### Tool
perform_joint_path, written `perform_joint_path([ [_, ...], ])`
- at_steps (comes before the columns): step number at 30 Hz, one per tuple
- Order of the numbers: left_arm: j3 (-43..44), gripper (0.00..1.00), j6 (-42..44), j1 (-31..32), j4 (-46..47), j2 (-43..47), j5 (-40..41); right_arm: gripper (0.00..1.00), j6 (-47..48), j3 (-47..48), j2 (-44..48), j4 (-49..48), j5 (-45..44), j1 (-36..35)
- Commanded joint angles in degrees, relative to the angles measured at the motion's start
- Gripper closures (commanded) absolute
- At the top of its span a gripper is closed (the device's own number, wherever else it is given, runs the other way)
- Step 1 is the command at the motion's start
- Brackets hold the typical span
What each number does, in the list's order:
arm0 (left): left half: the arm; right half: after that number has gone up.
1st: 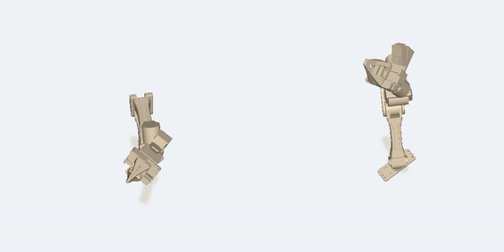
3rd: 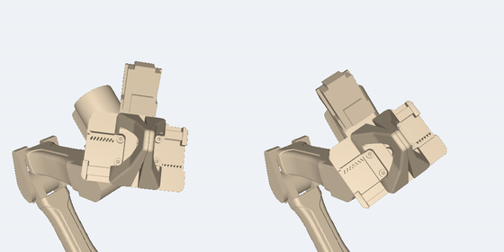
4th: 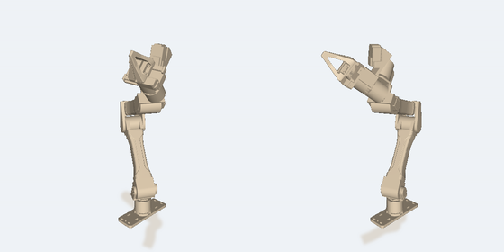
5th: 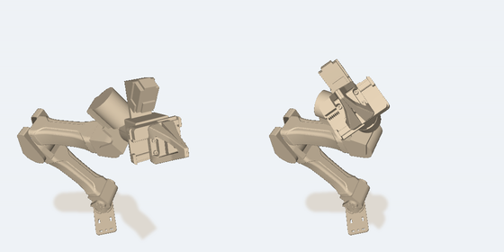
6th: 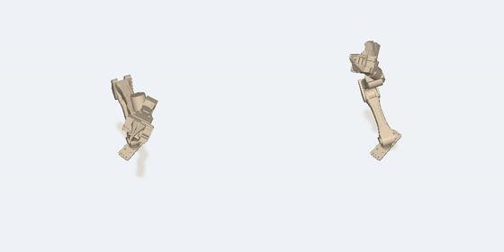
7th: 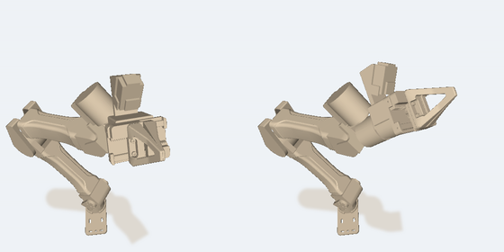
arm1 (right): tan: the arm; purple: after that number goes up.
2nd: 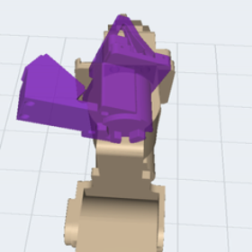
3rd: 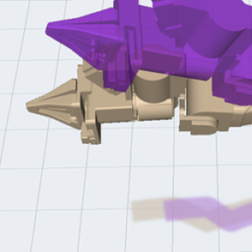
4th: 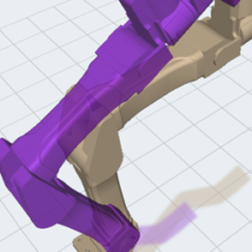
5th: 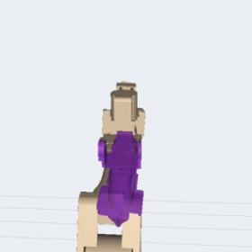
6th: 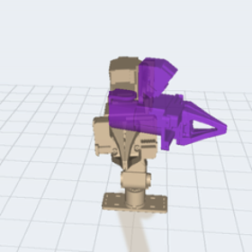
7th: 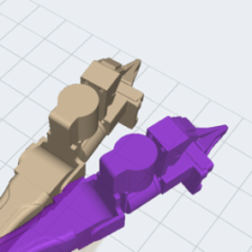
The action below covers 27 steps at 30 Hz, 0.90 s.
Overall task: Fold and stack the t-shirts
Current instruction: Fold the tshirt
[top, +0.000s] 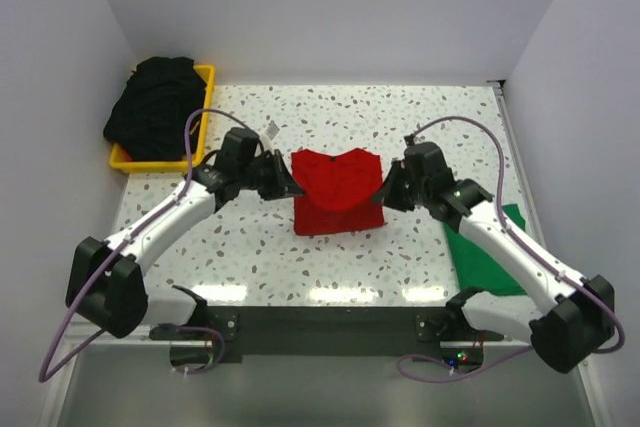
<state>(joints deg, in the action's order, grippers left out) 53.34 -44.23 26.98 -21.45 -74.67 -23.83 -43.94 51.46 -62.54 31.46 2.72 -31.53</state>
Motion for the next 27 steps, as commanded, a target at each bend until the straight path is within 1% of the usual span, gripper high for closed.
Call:
perform_joint_path([
  [1,5.1,1.00,1.1,-2.5,3.7,-5.1,-3.7,1.00,5.0,8.6,-7.5,-5.6,3.4,3.2],
  [3,8.0,1.00,0.8,-3.4,5.5,-7.8,-4.2,1.00,5.7,10.8,-11.1,-7.1,5.6,4.9],
  [4,9.3,1.00,0.6,-4.4,5.5,-10.6,-3.9,1.00,5.8,12.9,-12.9,-8.2,6.8,7.1],
  [5,11.7,1.00,0.5,-4.9,5.9,-12.1,-3.9,1.00,5.9,14.3,-17.0,-8.5,8.2,8.2],
  [6,12.9,1.00,0.5,-5.3,6.4,-14.9,-3.9,1.00,6.3,15.7,-19.0,-9.0,9.9,10.2],
  [7,14.1,1.00,0.5,-6.2,6.6,-16.5,-3.4,1.00,6.5,18.6,-20.8,-9.5,10.3,11.0],
  [8,16.4,1.00,0.2,-6.8,7.0,-18.1,-3.6,1.00,6.8,20.1,-25.0,-9.7,10.6,11.7],
  [12,22.0,1.00,-0.2,-9.6,8.3,-27.6,-3.4,1.00,7.2,29.2,-35.2,-10.2,13.5,15.6],
  [14,24.9,1.00,-0.7,-11.3,9.1,-30.4,-4.0,1.00,7.4,32.2,-38.8,-10.9,15.5,16.5],
  [15,25.9,1.00,-0.8,-11.9,9.1,-32.9,-3.8,1.00,7.5,33.7,-42.4,-11.1,15.7,17.3],
  [17,29.2,1.00,-0.4,-13.3,9.4,-35.4,-4.3,1.00,7.5,38.6,-46.1,-11.2,17.2,18.0],
  [18,30.6,1.00,-0.2,-13.7,9.2,-38.0,-4.6,1.00,7.4,41.8,-49.4,-11.4,17.7,18.6],
  [19,33.5,1.00,0.5,-14.5,8.5,-39.2,-4.6,1.00,7.4,43.4,-51.4,-11.5,17.9,18.7],
  [21,36.0,1.00,1.0,-15.5,7.2,-42.6,-4.3,1.00,7.3,48.3,-56.4,-11.6,19.5,19.0],
  [24,40.0,1.00,1.9,-16.5,6.1,-46.4,-5.0,1.00,7.4,53.4,-60.5,-11.3,20.7,19.0],
  [27,44.6,1.00,3.7,-17.5,2.8,-50.1,-4.8,0.93,7.8,57.2,-64.7,-10.2,20.7,19.1],
])
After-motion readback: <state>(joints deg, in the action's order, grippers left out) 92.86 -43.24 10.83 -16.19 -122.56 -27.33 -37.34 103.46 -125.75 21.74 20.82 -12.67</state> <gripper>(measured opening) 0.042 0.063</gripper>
